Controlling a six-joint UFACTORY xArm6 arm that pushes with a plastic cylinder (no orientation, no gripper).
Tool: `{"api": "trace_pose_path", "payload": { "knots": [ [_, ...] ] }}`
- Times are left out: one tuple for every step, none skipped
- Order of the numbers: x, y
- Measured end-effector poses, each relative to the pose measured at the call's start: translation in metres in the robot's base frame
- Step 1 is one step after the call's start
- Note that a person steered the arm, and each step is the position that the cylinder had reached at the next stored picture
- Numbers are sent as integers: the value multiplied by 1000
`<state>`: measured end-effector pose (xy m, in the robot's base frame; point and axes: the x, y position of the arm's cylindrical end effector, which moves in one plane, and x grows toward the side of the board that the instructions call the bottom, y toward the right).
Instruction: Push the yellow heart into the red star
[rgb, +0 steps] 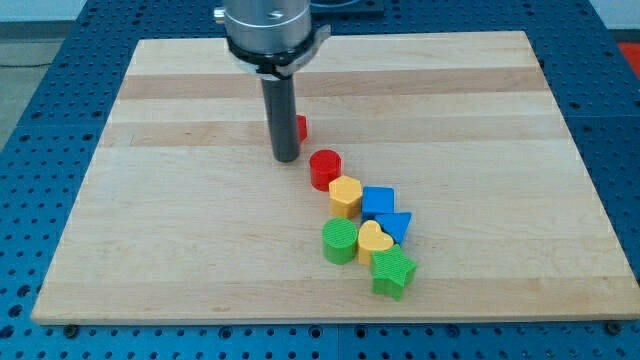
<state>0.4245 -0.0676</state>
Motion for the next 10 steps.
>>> {"api": "trace_pose_path", "payload": {
  "knots": [
    [35, -39],
    [99, -37],
    [168, 16],
    [194, 60],
    [194, 65],
    [194, 122],
    [194, 183],
    [192, 227],
    [192, 219],
    [184, 199]
  ]
}}
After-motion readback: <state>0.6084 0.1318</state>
